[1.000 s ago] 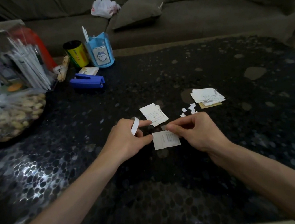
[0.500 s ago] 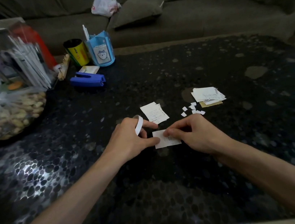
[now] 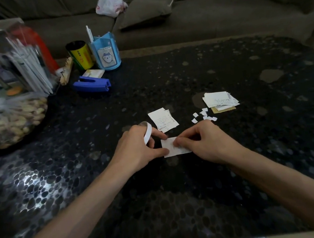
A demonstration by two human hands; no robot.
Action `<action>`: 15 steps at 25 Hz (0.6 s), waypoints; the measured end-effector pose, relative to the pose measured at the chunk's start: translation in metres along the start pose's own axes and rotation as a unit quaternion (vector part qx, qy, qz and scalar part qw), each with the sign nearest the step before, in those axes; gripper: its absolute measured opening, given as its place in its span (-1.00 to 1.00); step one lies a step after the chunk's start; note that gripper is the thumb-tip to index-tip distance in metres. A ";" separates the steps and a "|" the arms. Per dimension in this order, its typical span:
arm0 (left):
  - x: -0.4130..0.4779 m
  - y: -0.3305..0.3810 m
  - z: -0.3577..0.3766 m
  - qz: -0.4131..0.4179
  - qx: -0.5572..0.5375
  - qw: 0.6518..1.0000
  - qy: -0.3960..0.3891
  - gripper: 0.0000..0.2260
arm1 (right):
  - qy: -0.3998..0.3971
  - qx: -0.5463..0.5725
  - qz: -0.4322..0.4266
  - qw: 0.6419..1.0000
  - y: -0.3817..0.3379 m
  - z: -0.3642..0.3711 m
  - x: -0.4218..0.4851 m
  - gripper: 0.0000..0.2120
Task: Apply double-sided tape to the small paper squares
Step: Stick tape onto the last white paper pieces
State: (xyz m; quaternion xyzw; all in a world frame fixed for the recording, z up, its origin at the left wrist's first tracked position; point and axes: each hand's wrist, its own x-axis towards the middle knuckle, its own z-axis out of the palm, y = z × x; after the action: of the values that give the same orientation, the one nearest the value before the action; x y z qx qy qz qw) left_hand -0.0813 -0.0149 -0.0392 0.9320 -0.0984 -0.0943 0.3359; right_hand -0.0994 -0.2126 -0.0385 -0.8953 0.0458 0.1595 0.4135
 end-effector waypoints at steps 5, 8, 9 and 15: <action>-0.004 0.004 0.000 0.044 0.059 0.997 0.002 -0.84 | 0.000 0.007 0.000 1.000 0.001 -0.001 0.001 -0.86; -0.003 0.003 0.000 0.063 0.065 0.996 -0.006 -0.85 | 0.003 0.014 -0.001 1.000 0.002 -0.001 0.002 -0.86; -0.003 0.002 0.001 0.066 0.063 0.996 -0.006 -0.85 | 0.004 0.013 -0.004 1.000 0.002 -0.001 0.002 -0.86; 0.000 -0.003 0.003 0.066 0.064 0.996 -0.010 -0.84 | 0.004 0.016 -0.012 1.000 0.003 -0.001 0.002 -0.87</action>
State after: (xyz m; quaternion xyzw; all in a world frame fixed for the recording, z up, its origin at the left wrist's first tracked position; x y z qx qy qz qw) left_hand -0.0814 -0.0144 -0.0439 0.9419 -0.1689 -0.0748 0.2804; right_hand -0.0977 -0.2154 -0.0408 -0.8895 0.0395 0.1505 0.4297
